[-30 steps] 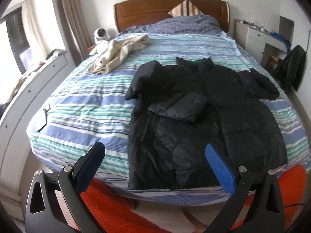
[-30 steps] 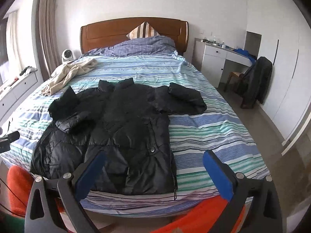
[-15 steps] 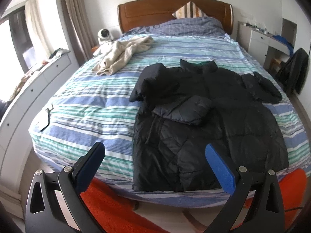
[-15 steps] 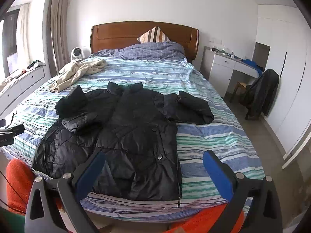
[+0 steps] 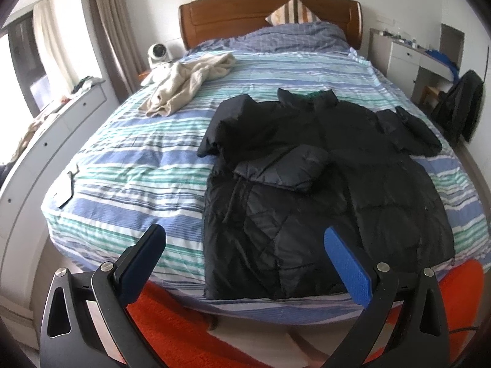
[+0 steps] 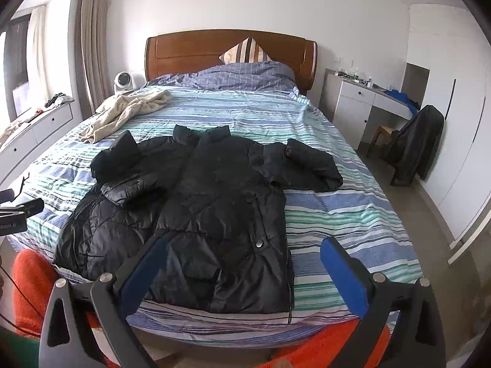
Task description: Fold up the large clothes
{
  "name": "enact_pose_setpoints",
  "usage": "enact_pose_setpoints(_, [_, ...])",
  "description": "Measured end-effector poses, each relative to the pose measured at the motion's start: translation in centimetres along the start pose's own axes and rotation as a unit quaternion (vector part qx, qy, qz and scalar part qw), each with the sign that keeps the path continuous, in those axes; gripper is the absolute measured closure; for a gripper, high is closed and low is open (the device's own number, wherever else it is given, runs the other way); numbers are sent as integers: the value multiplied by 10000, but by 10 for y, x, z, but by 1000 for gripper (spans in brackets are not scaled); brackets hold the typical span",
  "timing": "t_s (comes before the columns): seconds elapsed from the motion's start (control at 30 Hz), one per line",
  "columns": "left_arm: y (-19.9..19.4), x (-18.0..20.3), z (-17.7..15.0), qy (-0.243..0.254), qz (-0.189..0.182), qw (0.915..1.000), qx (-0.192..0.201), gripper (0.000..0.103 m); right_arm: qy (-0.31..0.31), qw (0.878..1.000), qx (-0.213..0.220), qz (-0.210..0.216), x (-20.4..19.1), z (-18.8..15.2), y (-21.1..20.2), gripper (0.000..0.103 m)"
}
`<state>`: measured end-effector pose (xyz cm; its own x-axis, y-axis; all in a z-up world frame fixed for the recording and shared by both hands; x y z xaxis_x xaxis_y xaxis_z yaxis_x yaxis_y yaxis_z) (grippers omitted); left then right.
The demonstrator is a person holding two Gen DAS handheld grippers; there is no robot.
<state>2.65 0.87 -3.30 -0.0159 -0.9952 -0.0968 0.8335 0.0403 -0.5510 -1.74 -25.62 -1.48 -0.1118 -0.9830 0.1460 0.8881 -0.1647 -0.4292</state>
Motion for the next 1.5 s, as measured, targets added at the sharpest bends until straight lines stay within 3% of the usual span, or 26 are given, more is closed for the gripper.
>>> enact_pose_setpoints(0.7, [-3, 7, -5, 106, -188, 9998, 43, 0, 83, 9998, -90, 130, -7, -5, 5, 1])
enact_pose_setpoints(0.93, [2, 7, -5, 19, -284, 9996, -35, 0, 383, 9980, 17, 498, -6, 3, 21, 1])
enact_pose_setpoints(1.1, [-3, 12, -6, 134, -278, 9995, 68, 0, -265, 9975, 378, 542, 6, 22, 41, 1])
enact_pose_setpoints(1.23, [1, 12, -8, 206, -222, 9995, 24, 0, -559, 9959, 684, 185, 61, 56, 96, 1])
enact_pose_setpoints(1.3, [5, 11, -8, 168, -199, 9997, -27, 0, -704, 9963, 503, 9, 91, 68, 145, 1])
enact_pose_setpoints(1.5, [15, 5, -11, -25, -77, 9997, -232, 0, -1490, 9826, -1102, 116, 148, 46, 333, 2])
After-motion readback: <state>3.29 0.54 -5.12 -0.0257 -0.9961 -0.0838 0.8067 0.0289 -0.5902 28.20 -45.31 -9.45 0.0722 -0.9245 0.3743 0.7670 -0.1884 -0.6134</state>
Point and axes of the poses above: each gripper's, at about its wrist camera, not at the fingertips, and y roughly the way its jaws point, x to its right, z to its top, the point moved 2 cm from there along y, roughly the way its jaws point, and after that the axes turned 14 degrees about x, right-handed, at the moved point
